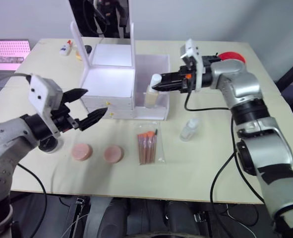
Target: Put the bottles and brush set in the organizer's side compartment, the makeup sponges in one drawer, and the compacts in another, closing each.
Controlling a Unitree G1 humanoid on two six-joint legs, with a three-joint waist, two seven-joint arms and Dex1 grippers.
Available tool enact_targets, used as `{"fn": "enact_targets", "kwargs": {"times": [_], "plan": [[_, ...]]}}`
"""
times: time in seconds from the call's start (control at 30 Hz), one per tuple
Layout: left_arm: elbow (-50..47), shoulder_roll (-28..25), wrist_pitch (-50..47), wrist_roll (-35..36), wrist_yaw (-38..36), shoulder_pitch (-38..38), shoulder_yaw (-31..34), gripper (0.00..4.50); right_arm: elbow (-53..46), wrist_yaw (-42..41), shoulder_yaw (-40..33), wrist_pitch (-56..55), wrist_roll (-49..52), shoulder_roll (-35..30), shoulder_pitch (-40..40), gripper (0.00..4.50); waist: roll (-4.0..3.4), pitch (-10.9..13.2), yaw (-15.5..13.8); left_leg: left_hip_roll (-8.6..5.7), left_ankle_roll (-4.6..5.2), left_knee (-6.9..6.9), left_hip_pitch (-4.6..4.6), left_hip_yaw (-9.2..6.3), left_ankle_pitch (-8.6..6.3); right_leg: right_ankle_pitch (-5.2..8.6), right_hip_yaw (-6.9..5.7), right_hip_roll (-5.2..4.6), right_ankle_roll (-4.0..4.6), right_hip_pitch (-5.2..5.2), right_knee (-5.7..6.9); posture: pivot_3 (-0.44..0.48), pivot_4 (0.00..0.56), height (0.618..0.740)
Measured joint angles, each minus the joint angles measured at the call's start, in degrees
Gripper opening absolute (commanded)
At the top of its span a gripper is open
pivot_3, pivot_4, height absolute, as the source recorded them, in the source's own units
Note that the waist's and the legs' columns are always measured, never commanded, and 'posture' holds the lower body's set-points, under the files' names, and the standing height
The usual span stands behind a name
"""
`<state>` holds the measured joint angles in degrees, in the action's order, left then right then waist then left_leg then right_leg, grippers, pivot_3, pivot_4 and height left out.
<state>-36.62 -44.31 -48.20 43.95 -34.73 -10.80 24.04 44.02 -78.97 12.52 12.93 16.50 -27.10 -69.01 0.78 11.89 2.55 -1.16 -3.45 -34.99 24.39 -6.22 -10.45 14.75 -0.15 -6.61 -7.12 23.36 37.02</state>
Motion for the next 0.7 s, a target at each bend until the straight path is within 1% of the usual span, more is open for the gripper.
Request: {"fn": "enact_targets", "kwargs": {"times": [0.13, 0.33, 0.57, 0.63, 0.7], "plan": [[-2.7, 0.8, -0.1, 0.8, 2.8, 1.4, 0.0, 4.50, 9.4, -1.4, 0.4, -7.2, -4.6, 1.9, -4.2, 0.72, 0.00, 0.0, 0.0, 0.02, -0.01, 0.02, -0.03, -0.04, 0.01, 0.00, 0.00, 0.05, 0.01, 0.03, 0.09, 0.000, 0.150, 0.740], [-4.3, 1.2, -0.1, 2.3, 5.4, 4.1, 0.2, 4.50, 18.6, -3.7, 0.3, -12.2, -9.6, 2.4, -7.3, 0.72, 0.00, 0.0, 0.0, 0.02, -0.03, 0.01, -0.03, -0.03, 0.01, 0.00, 0.00, 0.06, 0.02, 0.02, 0.09, 0.000, 0.150, 0.740], [-4.3, 0.9, 0.4, 2.8, 6.6, 3.6, 0.0, 4.50, 22.7, -3.1, 0.2, -15.3, -13.9, 3.3, -7.3, 0.72, -0.01, 0.0, 0.1, 0.02, -0.04, 0.02, -0.03, -0.03, 0.02, -0.01, 0.01, 0.06, 0.03, 0.04, 0.10, 0.000, 0.150, 0.740], [-3.7, 1.6, 1.3, 2.8, 7.5, 2.1, -0.1, 4.50, 23.2, -2.4, 0.1, -15.3, -14.7, 3.3, -7.3, 0.72, -0.01, 0.0, 0.1, 0.02, -0.04, 0.01, -0.03, -0.04, 0.02, -0.01, 0.01, 0.07, 0.03, 0.04, 0.10, 0.000, 0.150, 0.740], [-3.0, 2.1, 2.5, 2.8, 8.0, 0.1, -0.1, 4.50, 23.4, -1.9, 0.1, -15.2, -15.5, 3.4, -7.3, 1.76, -0.01, 0.0, 0.0, 0.02, -0.05, 0.01, -0.03, -0.04, 0.02, -0.01, 0.01, 0.07, 0.03, 0.03, 0.11, 0.000, 0.150, 0.740]]}}
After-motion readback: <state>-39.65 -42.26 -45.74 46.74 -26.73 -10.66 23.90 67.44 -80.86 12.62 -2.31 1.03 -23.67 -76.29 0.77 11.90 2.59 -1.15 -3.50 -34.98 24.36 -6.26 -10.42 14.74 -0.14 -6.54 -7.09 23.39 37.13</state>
